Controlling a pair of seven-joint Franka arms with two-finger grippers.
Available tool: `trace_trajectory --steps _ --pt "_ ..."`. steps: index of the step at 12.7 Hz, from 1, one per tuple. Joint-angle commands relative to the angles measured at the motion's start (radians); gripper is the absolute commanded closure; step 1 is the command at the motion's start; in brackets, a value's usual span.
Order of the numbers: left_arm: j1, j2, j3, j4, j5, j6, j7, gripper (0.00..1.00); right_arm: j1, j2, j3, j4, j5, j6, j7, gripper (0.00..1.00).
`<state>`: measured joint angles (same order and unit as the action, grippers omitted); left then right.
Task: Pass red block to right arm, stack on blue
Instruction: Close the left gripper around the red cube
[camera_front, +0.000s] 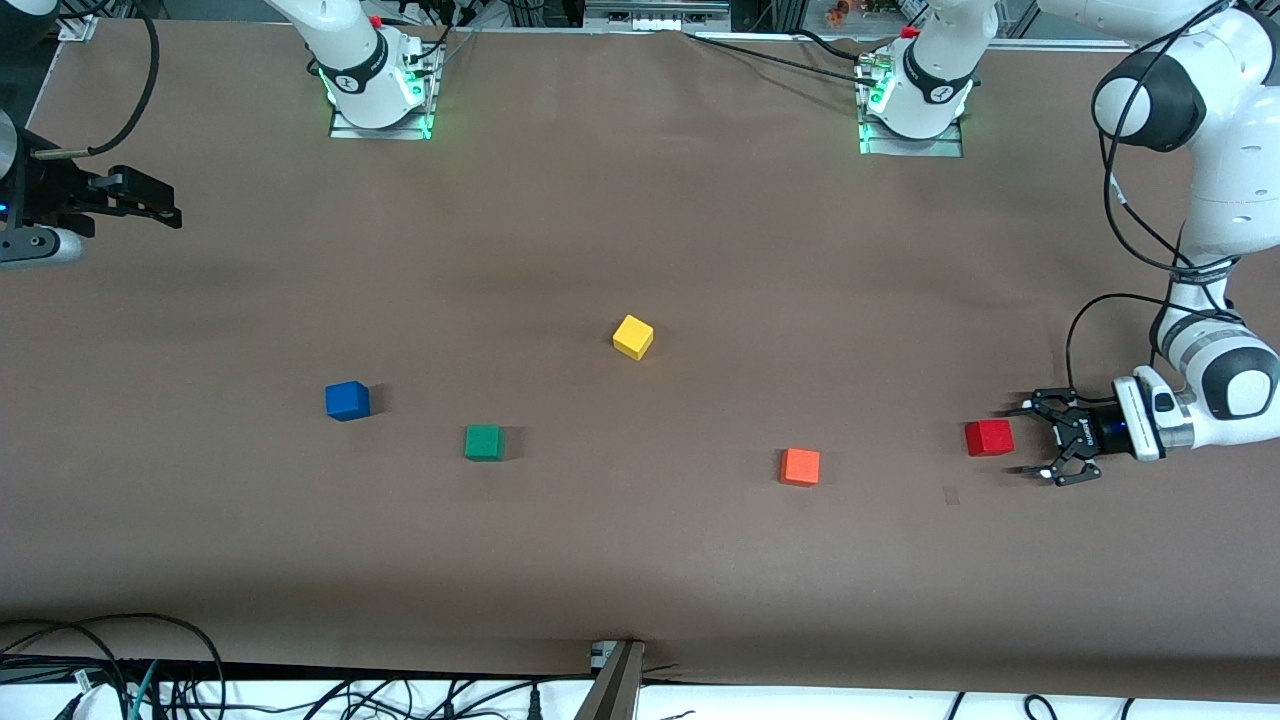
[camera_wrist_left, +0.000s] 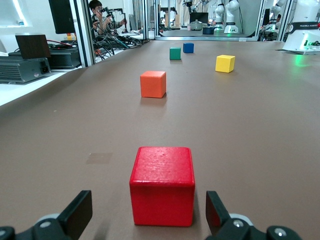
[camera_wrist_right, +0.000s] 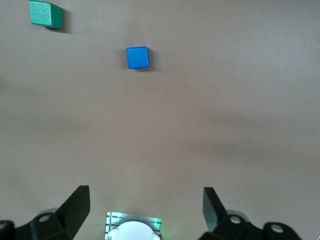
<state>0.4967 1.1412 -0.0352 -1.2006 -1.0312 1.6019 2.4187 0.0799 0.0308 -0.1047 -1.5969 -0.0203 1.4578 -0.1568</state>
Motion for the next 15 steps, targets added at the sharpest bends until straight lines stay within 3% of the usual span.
trace_trajectory --steps 1,15 --pt "-0.014 0.025 0.009 0.024 -0.03 0.01 0.066 0.0 -0.006 0.004 0.002 0.018 0.019 -0.013 -0.007 0.0" --pt "-0.004 0.046 0.008 0.004 -0.066 -0.028 0.148 0.0 -0.008 0.011 0.002 0.017 0.019 -0.013 -0.007 0.0"
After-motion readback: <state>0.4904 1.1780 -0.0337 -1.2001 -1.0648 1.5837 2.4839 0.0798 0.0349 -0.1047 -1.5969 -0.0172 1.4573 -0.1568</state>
